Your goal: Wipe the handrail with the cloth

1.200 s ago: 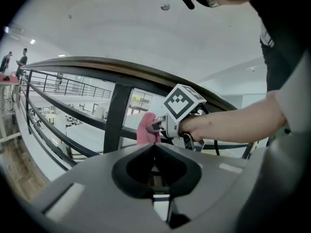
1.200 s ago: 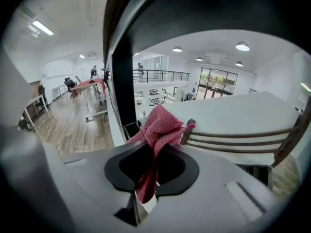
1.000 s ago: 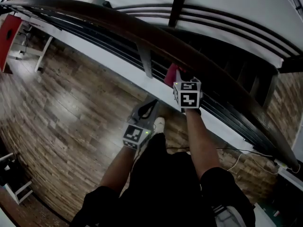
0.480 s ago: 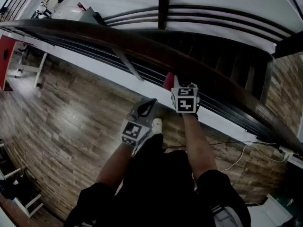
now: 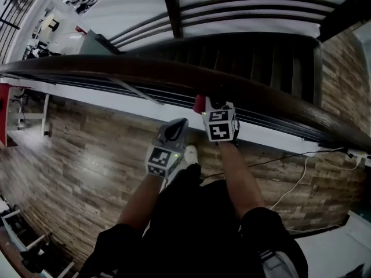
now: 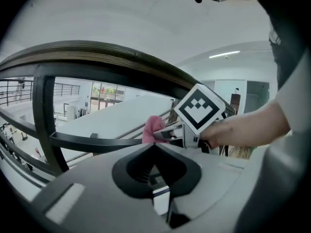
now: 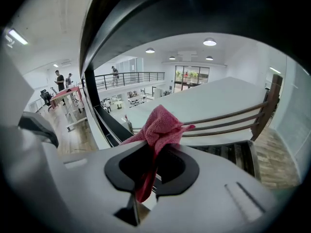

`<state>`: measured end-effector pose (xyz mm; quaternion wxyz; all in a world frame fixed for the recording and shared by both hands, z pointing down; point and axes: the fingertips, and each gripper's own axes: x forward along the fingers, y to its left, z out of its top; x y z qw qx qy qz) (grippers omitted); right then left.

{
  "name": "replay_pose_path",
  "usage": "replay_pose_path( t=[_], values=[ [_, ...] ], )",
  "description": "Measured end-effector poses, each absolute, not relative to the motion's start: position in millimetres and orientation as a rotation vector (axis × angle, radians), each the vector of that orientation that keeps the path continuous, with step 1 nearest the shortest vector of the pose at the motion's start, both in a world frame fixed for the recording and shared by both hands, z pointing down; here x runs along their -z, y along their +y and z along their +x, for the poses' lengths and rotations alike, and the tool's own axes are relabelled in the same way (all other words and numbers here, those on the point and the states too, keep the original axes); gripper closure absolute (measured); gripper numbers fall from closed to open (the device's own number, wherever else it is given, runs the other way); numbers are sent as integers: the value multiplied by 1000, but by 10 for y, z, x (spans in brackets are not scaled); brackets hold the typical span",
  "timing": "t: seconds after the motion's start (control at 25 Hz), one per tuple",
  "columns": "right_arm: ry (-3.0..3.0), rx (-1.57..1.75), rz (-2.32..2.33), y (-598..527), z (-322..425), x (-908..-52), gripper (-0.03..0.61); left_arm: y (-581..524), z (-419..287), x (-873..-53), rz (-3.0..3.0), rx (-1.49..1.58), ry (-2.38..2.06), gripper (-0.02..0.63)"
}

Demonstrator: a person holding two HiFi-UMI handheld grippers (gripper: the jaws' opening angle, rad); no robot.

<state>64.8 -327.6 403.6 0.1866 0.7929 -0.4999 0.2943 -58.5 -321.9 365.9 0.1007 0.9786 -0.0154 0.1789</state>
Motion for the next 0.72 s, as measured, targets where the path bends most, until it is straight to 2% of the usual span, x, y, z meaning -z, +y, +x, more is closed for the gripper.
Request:
replay_pose_path(
  t=[0.72],
  values=[
    [-1265,-893,2394,-2342,1116,-4038,537,-2859,150,-3700,2795,-573,-1,614]
  ],
)
